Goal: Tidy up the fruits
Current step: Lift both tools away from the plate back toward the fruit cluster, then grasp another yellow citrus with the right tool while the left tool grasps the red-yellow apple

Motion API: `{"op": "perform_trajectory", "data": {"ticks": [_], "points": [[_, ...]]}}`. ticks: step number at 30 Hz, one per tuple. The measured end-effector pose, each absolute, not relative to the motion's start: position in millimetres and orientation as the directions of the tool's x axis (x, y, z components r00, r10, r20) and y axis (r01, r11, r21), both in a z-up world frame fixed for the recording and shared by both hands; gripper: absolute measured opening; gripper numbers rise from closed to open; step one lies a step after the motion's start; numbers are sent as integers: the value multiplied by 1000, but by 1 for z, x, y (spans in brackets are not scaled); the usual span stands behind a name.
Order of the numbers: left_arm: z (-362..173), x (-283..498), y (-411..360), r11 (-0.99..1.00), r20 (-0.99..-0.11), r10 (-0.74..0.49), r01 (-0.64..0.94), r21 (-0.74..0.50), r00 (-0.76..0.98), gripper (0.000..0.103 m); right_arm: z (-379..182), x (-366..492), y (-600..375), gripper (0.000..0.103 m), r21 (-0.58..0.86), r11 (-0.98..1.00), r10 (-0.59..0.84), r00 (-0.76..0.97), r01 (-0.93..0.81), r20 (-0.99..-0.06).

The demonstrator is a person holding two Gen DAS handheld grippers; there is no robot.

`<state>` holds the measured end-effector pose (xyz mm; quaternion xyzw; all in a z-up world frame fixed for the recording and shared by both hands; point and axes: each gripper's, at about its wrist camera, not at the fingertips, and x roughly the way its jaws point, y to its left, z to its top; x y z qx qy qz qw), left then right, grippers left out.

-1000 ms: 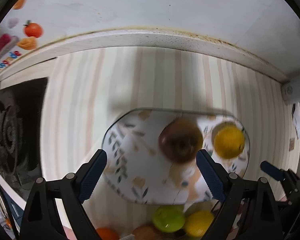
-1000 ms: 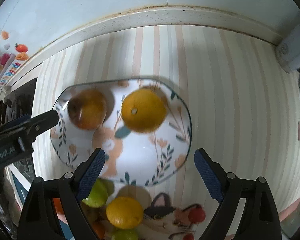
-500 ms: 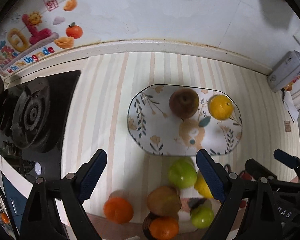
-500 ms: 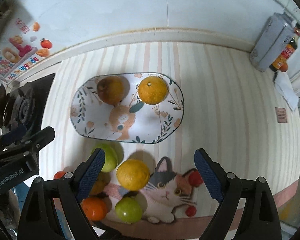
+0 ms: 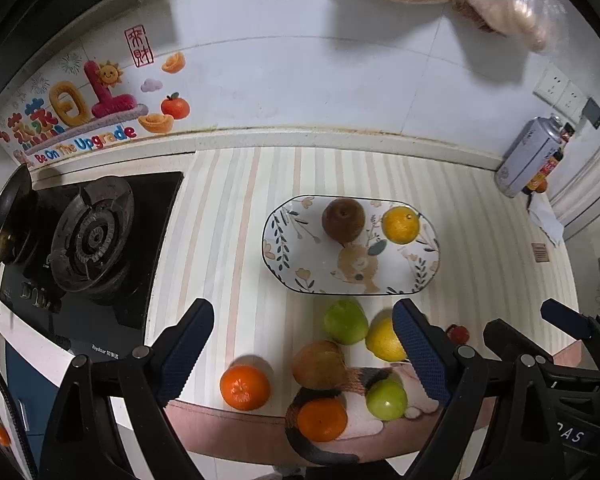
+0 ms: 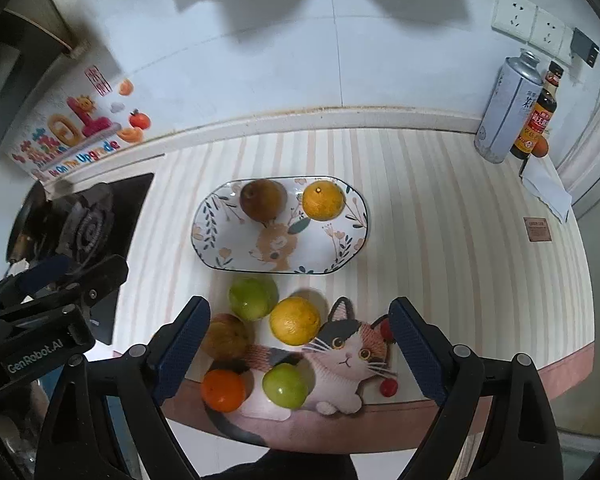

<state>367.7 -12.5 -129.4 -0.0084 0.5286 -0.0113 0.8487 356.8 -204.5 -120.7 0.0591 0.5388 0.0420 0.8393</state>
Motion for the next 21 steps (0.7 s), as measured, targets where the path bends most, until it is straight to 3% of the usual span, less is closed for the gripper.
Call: {"op": "perform_trajectory", "data": {"ticks": [7,13,21], "points": [[-136,356,-11,1000,-902,-14,3,-14,431,91,-155,352,-214,93,190,982,174,345,13,-922],[-205,358,-10,996,-952,87,-1,91,294,99,-244,371,-222,93,299,952,279,202,74,-939],[-285,366,2,995,-998,7,-100,1,64,99,-333,398,-215,84,379,916,372,73,132,-925]]}}
